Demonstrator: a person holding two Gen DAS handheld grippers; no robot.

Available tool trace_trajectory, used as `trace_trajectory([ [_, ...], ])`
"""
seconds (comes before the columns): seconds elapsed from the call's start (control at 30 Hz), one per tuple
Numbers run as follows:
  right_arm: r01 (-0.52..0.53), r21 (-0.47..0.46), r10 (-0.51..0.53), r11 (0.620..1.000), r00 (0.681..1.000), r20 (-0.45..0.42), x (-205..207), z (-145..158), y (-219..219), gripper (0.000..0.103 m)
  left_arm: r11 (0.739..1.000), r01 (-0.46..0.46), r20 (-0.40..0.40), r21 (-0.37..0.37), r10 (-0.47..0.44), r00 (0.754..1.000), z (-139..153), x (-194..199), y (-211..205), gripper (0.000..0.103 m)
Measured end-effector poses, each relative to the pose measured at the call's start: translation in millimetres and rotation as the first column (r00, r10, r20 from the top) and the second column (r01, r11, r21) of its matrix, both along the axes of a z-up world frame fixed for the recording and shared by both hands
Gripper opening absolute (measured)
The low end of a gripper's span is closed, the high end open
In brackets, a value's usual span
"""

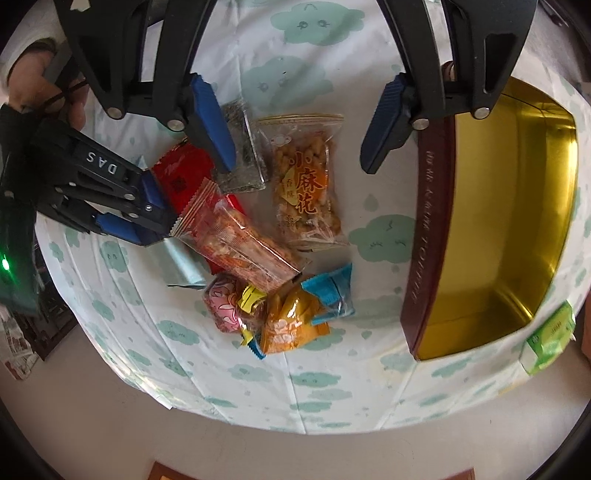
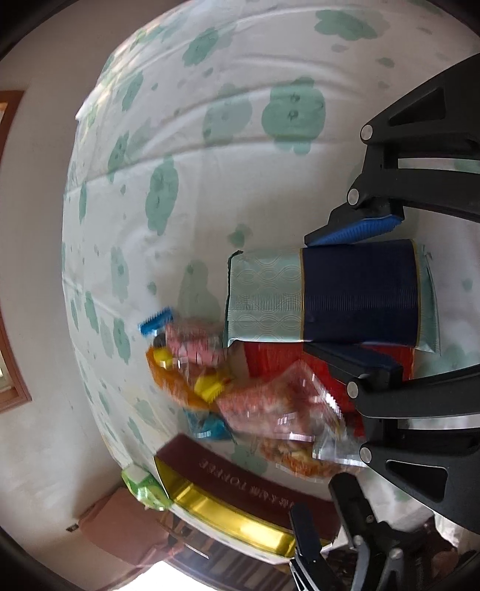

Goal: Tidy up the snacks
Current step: 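Grasp the wafer pack with the right gripper while the left grasps the peanut bag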

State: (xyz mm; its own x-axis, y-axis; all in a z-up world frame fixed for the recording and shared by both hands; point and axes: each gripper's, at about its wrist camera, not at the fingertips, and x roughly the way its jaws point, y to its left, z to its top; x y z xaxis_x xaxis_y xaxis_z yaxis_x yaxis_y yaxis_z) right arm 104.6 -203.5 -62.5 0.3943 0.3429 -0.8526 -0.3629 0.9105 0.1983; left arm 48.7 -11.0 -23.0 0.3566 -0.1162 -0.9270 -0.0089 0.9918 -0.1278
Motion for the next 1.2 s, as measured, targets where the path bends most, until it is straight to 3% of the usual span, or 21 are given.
trace_trajectory([
  [0.3, 0.067, 0.014, -0.067, 0.998, 0.998, -0.004, -5, 0, -35, 0.05, 0.995, -0.067, -0.094, -0.072, 0.06, 0.994, -7, 27, 6, 0.054],
  [0.37, 0.07, 0.016, -0.07, 0.997, 0.998, -0.003, -7, -1, -37, 0.05, 0.995, -0.077, -0.103, -0.062, 0.071, 0.992, -7, 34, 6, 0.053],
  [0.5, 0.072, 0.012, -0.072, 0.997, 0.997, 0.002, -10, -1, -37, 0.05, 0.997, -0.071, -0.128, -0.039, 0.066, 0.99, -12, 44, 5, 0.041],
  [0.9, 0.075, 0.021, -0.075, 0.997, 0.997, 0.003, -11, -1, -38, 0.051, 0.998, -0.064, -0.177, 0.004, 0.064, 0.982, -29, 53, 4, 0.04],
  [1.2, 0.077, 0.007, -0.077, 0.997, 0.997, 0.008, -11, -1, -37, 0.051, 0.999, -0.035, -0.154, 0.02, 0.038, 0.987, -31, 48, 4, 0.037],
])
